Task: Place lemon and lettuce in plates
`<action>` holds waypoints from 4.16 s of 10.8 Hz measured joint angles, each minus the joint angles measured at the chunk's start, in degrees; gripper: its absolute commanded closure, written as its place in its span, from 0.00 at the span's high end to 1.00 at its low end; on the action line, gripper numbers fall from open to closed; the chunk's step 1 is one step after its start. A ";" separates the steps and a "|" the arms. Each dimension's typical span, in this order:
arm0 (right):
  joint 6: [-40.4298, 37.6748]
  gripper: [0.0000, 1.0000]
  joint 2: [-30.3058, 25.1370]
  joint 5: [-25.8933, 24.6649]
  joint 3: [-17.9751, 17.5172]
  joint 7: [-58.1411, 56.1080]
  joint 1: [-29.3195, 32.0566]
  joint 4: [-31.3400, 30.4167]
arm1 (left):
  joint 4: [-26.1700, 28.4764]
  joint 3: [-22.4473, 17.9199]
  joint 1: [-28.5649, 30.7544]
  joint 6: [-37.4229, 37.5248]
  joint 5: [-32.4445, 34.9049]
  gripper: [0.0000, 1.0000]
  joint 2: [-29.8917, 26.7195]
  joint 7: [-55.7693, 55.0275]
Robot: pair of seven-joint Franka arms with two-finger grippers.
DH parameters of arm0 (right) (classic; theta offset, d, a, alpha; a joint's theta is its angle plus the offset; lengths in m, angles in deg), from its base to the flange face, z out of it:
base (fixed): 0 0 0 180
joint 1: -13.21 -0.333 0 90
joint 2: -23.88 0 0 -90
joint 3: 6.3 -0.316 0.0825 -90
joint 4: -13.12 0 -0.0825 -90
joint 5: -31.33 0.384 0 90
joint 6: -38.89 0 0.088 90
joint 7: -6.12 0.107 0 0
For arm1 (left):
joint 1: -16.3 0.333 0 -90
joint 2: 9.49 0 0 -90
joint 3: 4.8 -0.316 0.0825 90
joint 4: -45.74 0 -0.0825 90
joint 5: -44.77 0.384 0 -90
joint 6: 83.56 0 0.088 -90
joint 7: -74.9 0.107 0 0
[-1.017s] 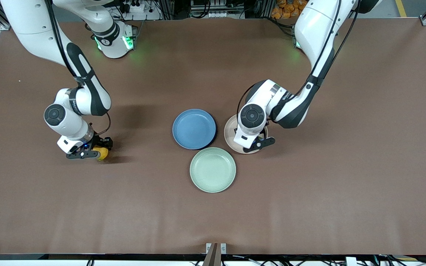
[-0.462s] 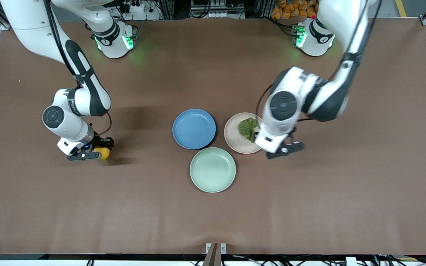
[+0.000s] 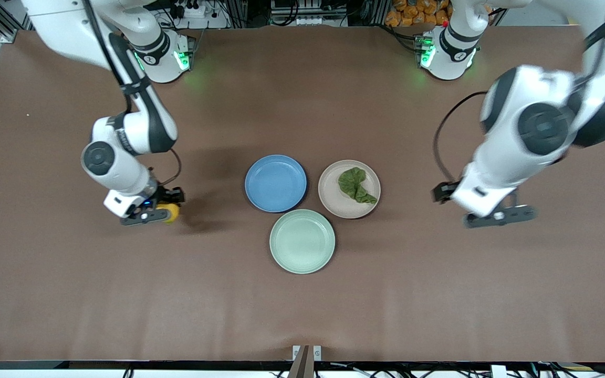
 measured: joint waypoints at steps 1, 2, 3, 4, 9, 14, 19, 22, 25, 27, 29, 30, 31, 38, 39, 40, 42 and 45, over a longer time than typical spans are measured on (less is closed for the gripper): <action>-0.02 0.22 0.02 0.00 -2.50 3.78 -0.87 0.84 | 0.07 0.04 1.30 1.42 -0.24 1.00 -2.36 1.64; -0.05 0.22 0.02 0.00 -4.43 7.34 -2.09 1.64 | 0.17 0.10 2.07 2.44 -0.92 1.00 -4.57 2.01; -0.18 0.22 0.02 0.01 -5.27 10.23 -3.47 2.11 | 0.26 0.14 2.54 3.38 -1.74 1.00 -6.29 2.14; -0.23 0.22 0.10 0.01 -6.17 13.50 -4.64 2.25 | 0.36 0.18 2.79 4.25 -2.03 1.00 -7.64 2.36; 0.05 0.22 6.76 0.01 -7.38 29.18 -12.92 7.72 | 2.98 0.26 5.84 6.50 -8.26 1.00 -14.12 2.89; 0.22 0.28 12.67 -0.02 -7.40 31.95 -17.09 12.01 | 4.15 0.60 7.25 7.03 -8.99 1.00 -15.33 4.60; 0.23 1.00 14.04 -0.87 -7.34 31.96 -18.04 12.62 | 4.13 0.45 11.60 7.03 -11.26 1.00 -16.15 10.05; 0.22 1.00 14.06 -1.20 -7.06 32.06 -17.97 13.03 | 4.06 0.57 11.52 7.56 -11.25 1.00 -16.33 10.05; -1.87 1.00 14.06 -1.18 -6.58 32.23 -17.70 16.08 | 3.80 0.82 11.50 9.30 -8.36 1.00 -16.35 10.07; -7.86 1.00 14.02 -1.15 -6.12 32.23 -16.91 20.16 | 3.38 1.07 11.38 9.34 -8.09 1.00 -16.38 10.07; -15.48 1.00 13.56 -1.16 -6.02 31.55 -15.26 24.96 | 2.99 1.15 11.36 9.34 -8.08 1.00 -16.39 10.07; -18.71 1.00 12.67 -1.16 -5.87 29.66 -14.03 26.54 | 2.95 1.15 11.36 9.34 -8.07 1.00 -16.40 10.07; -21.33 1.00 11.41 -1.16 -5.58 26.97 -12.38 27.33 | 2.95 1.16 11.36 9.34 -8.07 1.00 -16.40 10.07; -35.03 1.00 1.73 -1.20 -3.80 1.31 1.89 27.60 | 2.94 1.19 11.36 9.38 -8.03 1.00 -16.38 10.07; -36.98 1.00 0.78 -1.20 -3.55 -1.29 3.89 27.54 | 2.94 1.23 11.35 9.38 -7.94 1.00 -16.38 10.07; -38.40 1.00 -0.13 -1.21 -2.63 -2.81 5.24 27.47 | 2.94 1.27 11.35 9.38 -7.80 1.00 -16.38 10.07; -40.18 1.00 -2.08 -1.22 0.53 -3.82 6.08 27.31 | 2.95 1.44 11.29 9.39 -6.74 1.00 -16.37 10.07; -41.49 1.00 -5.61 -1.24 2.69 -4.42 8.10 25.59 | 2.94 2.38 11.18 9.40 -5.19 1.00 -16.36 10.07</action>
